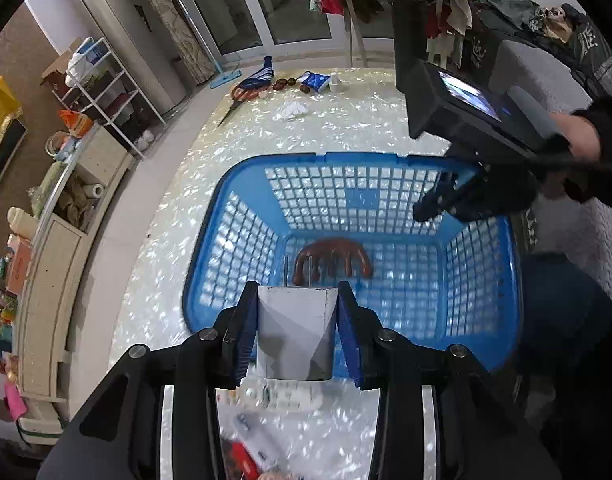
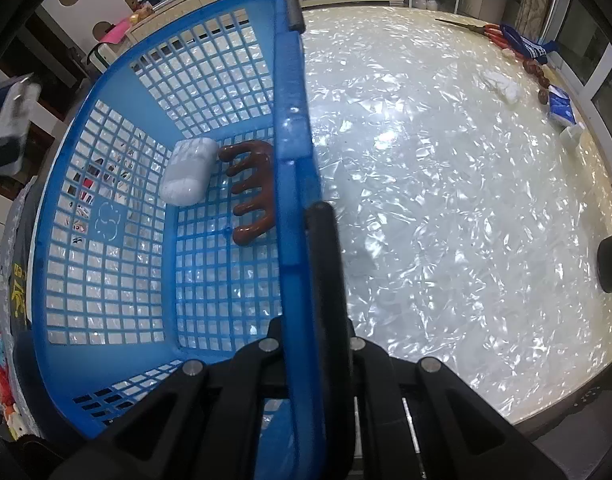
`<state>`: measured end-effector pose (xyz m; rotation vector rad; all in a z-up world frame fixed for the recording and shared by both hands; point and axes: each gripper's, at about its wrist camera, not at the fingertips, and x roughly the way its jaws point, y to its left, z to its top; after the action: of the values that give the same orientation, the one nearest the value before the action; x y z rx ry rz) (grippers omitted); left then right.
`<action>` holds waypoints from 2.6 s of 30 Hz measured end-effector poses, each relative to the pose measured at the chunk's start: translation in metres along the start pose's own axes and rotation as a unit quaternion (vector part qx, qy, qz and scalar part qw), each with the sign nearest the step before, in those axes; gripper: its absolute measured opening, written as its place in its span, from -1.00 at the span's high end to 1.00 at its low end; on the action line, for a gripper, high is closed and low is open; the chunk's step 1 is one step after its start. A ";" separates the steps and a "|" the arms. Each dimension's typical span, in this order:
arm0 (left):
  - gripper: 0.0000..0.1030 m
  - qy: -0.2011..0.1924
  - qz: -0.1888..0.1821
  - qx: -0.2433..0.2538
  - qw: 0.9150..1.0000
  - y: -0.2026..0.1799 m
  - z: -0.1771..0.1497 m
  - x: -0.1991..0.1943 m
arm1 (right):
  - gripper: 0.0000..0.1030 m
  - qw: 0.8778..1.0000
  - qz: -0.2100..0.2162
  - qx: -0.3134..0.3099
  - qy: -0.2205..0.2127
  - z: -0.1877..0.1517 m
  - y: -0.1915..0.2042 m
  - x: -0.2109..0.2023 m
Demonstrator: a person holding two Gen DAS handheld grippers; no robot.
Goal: Organize rigid objects
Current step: 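Carry the white charger over the blue basket and open the left gripper, then move the left gripper back to the brown checkered case on the table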
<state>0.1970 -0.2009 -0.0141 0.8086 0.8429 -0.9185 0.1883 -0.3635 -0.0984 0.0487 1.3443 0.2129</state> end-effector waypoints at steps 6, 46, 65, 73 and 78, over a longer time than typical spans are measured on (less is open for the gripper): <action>0.20 0.020 -0.013 0.009 1.000 -0.006 0.013 0.043 | 0.90 1.000 0.004 0.000 0.000 0.006 -0.005 0.000; -0.87 0.060 -0.014 0.022 0.998 -0.002 0.015 0.079 | 0.89 1.000 0.003 0.016 -0.008 0.001 -0.003 0.000; -1.00 0.102 0.090 -0.182 0.974 0.100 -0.137 -0.028 | 0.87 1.000 -0.003 0.017 -0.009 -0.004 0.003 0.001; -1.00 0.122 0.090 -0.203 0.967 0.110 -0.210 -0.026 | 0.87 1.000 -0.004 0.016 -0.006 -0.002 0.004 0.003; -1.00 0.138 0.094 -0.152 0.974 0.101 -0.241 -0.007 | 0.87 1.000 -0.003 0.019 -0.006 -0.003 0.003 0.003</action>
<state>0.2236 0.0475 -0.0902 0.7423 1.0988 -0.4992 0.1860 -0.3605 -0.1014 0.0780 1.3366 0.1824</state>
